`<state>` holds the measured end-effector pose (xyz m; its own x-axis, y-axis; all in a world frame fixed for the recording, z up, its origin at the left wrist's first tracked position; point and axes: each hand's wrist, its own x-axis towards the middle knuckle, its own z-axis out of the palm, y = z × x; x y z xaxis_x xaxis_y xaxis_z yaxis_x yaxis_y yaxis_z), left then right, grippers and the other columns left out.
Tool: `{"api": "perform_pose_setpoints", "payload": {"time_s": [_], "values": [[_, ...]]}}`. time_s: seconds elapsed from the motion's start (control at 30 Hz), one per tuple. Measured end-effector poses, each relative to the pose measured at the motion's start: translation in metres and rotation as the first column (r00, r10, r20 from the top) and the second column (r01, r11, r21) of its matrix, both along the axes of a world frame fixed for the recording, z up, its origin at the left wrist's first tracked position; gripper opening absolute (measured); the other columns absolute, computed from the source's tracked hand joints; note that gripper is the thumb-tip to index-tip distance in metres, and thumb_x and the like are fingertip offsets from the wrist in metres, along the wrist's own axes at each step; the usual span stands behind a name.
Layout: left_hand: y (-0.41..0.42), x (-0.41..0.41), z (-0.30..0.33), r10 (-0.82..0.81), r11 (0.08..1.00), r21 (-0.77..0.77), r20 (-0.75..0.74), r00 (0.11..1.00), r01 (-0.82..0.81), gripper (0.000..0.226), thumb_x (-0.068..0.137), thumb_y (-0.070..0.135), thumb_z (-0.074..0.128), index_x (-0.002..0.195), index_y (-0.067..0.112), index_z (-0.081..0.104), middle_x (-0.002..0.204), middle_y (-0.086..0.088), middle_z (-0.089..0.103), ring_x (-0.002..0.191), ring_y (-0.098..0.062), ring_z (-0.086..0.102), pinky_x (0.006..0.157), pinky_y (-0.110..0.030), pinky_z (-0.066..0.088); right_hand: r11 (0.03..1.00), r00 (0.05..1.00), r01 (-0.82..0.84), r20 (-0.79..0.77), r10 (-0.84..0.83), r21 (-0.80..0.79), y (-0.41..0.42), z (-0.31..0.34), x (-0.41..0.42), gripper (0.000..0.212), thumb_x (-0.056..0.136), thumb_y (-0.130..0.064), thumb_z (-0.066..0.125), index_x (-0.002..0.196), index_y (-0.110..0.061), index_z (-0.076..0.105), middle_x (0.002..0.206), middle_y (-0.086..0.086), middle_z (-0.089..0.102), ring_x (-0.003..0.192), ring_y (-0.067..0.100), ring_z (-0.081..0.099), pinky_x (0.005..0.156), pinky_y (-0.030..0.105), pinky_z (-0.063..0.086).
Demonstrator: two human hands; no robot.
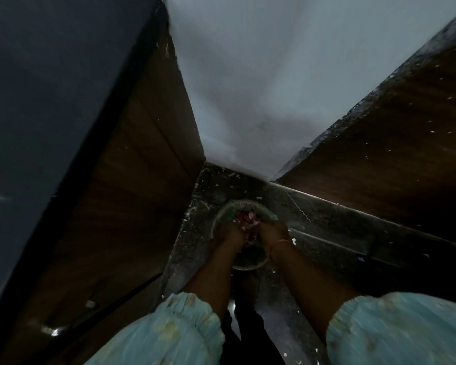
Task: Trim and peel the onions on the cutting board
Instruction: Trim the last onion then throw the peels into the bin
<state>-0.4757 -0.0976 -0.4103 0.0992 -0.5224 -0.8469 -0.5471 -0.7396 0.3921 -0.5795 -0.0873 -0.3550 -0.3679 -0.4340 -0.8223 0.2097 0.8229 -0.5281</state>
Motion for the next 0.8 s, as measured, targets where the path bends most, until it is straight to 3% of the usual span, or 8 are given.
{"api": "perform_pose_setpoints", "payload": {"time_s": [0.1,0.17,0.3,0.4,0.47,0.57,0.67,0.8], "values": [[-0.001,-0.010,0.007,-0.139,0.981,0.118,-0.114,0.984,0.152,0.046,0.103,0.020,0.044,0.144,-0.001,0.042,0.147,-0.022,0.044,0.135,-0.036,0.044,0.113,-0.042,0.038,0.996,0.990,0.037,0.136,-0.048,0.081,-0.006,0.013,0.002,0.025,0.095,-0.018,0.060,0.118,-0.006,0.063,0.109,0.013,0.065,0.103,0.033,0.062,0.094,0.050,0.051],[-0.005,-0.020,0.027,-0.068,0.986,0.143,-0.116,0.991,0.084,0.046,0.107,0.019,0.032,0.146,-0.007,0.034,0.152,-0.025,0.037,0.139,-0.037,0.037,0.117,-0.038,0.027,0.990,0.982,0.118,0.143,-0.127,0.073,-0.008,0.024,0.005,0.018,0.096,-0.014,0.056,0.107,-0.006,0.068,0.098,0.014,0.067,0.092,0.033,0.064,0.088,0.050,0.053],[-0.020,-0.027,0.122,-0.050,0.994,-0.109,-0.188,0.981,0.030,0.036,0.104,0.017,0.041,0.131,-0.003,0.056,0.134,-0.023,0.057,0.122,-0.033,0.055,0.101,-0.034,0.042,0.980,0.979,0.194,0.068,-0.191,-0.052,-0.029,0.064,0.013,0.026,0.094,-0.009,0.047,0.074,-0.014,0.063,0.079,0.010,0.063,0.076,0.029,0.060,0.066,0.034,0.052],[-0.045,-0.022,0.191,-0.037,0.952,-0.304,-0.234,0.972,-0.037,0.032,0.103,0.016,0.044,0.125,0.002,0.062,0.129,-0.018,0.062,0.120,-0.031,0.057,0.087,-0.024,0.041,0.957,0.978,0.206,0.030,-0.205,-0.206,-0.059,0.111,0.025,0.019,0.091,-0.017,0.052,0.076,-0.013,0.063,0.090,0.013,0.065,0.083,0.029,0.064,0.081,0.039,0.054],[-0.064,-0.013,0.235,-0.006,0.897,-0.430,-0.242,0.970,-0.102,0.030,0.102,0.019,0.046,0.124,0.006,0.063,0.129,-0.015,0.063,0.118,-0.029,0.058,0.091,-0.026,0.043,0.914,0.963,0.260,0.011,-0.270,-0.313,-0.081,0.152,0.036,0.016,0.090,-0.016,0.058,0.086,-0.004,0.067,0.092,0.015,0.067,0.090,0.030,0.065,0.086,0.038,0.053],[-0.089,0.013,0.296,0.041,0.798,-0.569,-0.278,0.960,-0.199,0.029,0.101,0.018,0.050,0.126,0.010,0.061,0.127,-0.012,0.064,0.116,-0.026,0.059,0.094,-0.026,0.044,0.831,0.963,0.261,0.070,-0.261,-0.491,-0.114,0.216,0.061,0.022,0.090,-0.015,0.060,0.100,0.002,0.069,0.098,0.018,0.070,0.092,0.030,0.067,0.086,0.037,0.056],[-0.107,0.066,0.353,0.158,0.605,-0.713,-0.328,0.931,-0.354,0.026,0.098,0.015,0.055,0.121,0.008,0.065,0.119,-0.011,0.068,0.111,-0.022,0.062,0.096,-0.030,0.048,0.741,0.990,0.141,0.110,-0.091,-0.657,-0.139,0.280,0.116,0.019,0.080,-0.021,0.062,0.092,-0.009,0.070,0.096,0.015,0.072,0.092,0.029,0.069,0.087,0.043,0.057],[-0.111,0.158,0.395,0.333,0.339,-0.843,-0.308,0.891,-0.418,0.022,0.095,0.014,0.057,0.113,0.014,0.069,0.111,0.001,0.071,0.104,-0.011,0.064,0.097,-0.030,0.050,0.534,0.936,-0.338,-0.221,0.273,-0.775,-0.141,0.315,0.197,0.018,0.088,-0.015,0.056,0.101,-0.014,0.068,0.101,0.003,0.069,0.093,0.016,0.064,0.089,0.036,0.053]]}}
